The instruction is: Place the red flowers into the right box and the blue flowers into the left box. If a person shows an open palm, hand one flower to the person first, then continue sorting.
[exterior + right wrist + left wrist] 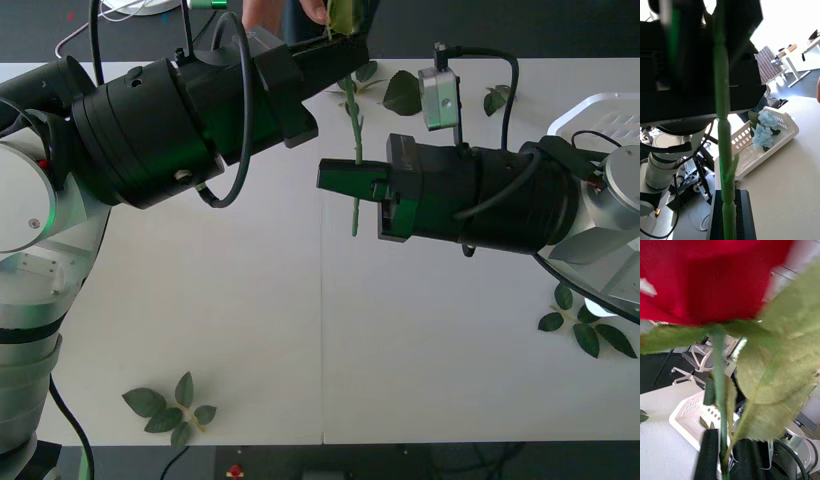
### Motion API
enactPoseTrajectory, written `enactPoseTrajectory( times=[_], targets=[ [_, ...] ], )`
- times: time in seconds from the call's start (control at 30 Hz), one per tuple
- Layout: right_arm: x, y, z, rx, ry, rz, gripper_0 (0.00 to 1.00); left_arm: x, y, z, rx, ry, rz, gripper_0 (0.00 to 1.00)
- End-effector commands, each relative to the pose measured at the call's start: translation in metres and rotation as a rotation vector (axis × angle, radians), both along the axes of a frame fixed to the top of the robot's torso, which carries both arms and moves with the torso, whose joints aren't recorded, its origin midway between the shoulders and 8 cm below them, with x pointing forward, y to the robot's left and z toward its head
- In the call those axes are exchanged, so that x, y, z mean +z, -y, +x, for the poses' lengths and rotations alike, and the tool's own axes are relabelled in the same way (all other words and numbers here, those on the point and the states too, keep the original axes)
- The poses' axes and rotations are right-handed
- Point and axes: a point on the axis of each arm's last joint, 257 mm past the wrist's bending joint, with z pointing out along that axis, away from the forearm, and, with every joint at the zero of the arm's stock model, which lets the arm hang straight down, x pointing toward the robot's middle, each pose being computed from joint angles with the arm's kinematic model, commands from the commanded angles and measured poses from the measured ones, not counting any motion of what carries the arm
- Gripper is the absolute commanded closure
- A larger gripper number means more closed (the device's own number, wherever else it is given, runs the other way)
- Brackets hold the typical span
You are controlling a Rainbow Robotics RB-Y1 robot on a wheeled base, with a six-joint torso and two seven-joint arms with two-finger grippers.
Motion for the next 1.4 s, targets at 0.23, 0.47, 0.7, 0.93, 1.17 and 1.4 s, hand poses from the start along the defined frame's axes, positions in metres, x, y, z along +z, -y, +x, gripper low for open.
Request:
enactPoseTrajectory(
  times=[0.23, 0.47, 0.7, 0.93, 1.17, 1.4],
  targets=[
    [0.024, -0.013, -0.006, 0.031, 0.050, 0.040, 1.00, -0.002, 0.003, -0.014, -0.027, -0.009, 0.006, 0.00],
    [0.027, -0.008, -0.003, 0.018, 0.057, 0.048, 1.00, -0.002, 0.003, -0.014, -0.027, -0.009, 0.006, 0.00],
    [0.034, 0.031, 0.021, -0.095, 0.098, 0.059, 1.00, -0.002, 0.003, -0.014, -0.027, -0.009, 0.006, 0.00],
    [0.040, 0.090, 0.060, -0.294, 0.201, 0.019, 1.00, -0.002, 0.003, -0.014, -0.027, -0.009, 0.006, 0.00],
    [0.052, 0.111, 0.099, -0.469, 0.358, -0.060, 1.00, -0.002, 0.003, -0.014, -0.027, -0.009, 0.006, 0.00],
    [0.061, 0.092, 0.129, -0.491, 0.413, -0.078, 1.00, -0.002, 0.003, -0.014, -0.027, -0.009, 0.006, 0.00]
  ],
)
